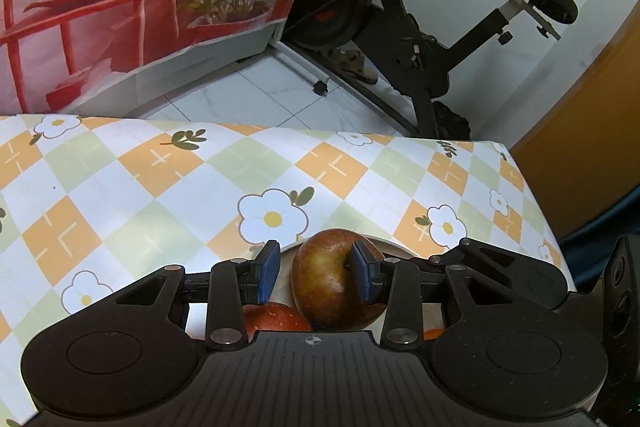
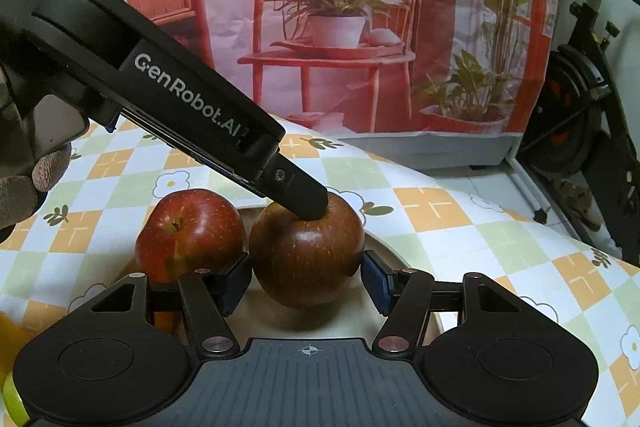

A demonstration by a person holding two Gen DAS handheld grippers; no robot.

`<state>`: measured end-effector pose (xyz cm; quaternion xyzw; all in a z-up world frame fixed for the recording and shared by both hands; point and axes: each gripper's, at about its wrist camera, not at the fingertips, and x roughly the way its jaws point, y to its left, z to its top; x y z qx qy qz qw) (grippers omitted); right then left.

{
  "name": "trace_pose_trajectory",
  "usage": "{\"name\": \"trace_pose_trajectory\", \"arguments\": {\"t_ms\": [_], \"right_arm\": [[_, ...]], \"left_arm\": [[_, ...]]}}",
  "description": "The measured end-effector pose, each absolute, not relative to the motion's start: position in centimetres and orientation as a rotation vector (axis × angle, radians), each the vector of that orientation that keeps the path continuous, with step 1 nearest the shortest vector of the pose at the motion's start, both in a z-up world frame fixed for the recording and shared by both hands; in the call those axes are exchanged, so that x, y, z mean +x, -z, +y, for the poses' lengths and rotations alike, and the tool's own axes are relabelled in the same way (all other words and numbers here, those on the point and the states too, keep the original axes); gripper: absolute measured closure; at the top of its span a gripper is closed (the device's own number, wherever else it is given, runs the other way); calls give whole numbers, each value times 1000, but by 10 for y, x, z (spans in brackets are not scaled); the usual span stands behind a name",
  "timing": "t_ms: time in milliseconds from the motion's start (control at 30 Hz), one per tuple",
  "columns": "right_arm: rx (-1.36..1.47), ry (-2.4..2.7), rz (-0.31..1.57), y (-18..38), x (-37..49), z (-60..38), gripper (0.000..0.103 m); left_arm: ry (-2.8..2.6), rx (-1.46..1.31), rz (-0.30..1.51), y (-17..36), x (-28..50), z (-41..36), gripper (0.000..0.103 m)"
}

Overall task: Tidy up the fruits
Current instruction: 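Lift the dark red apple and lower it onto the plate beside the red apple, then open both grippers and withdraw them from the dark red apple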

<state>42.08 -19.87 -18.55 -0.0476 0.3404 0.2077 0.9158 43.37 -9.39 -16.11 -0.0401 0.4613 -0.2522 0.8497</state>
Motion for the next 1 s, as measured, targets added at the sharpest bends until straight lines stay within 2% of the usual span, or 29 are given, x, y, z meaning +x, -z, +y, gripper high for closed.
{"name": "trace_pose_trajectory", "arguments": {"t_ms": [333,467,733,1000], "right_arm": [[-69,-372,687,170,395,-214,45],[-3,-324,657,159,366,-226,45],[144,-226,584,150,293,-239,42],[196,-219,601,155,250,-230,42]], "left_arm": [[494,-29,942,157,426,-102,62],[497,1,878,147,413,-103,62],[501,-27,776,107,366,-79,62],[462,-22,702,90,309,-44,62]]}}
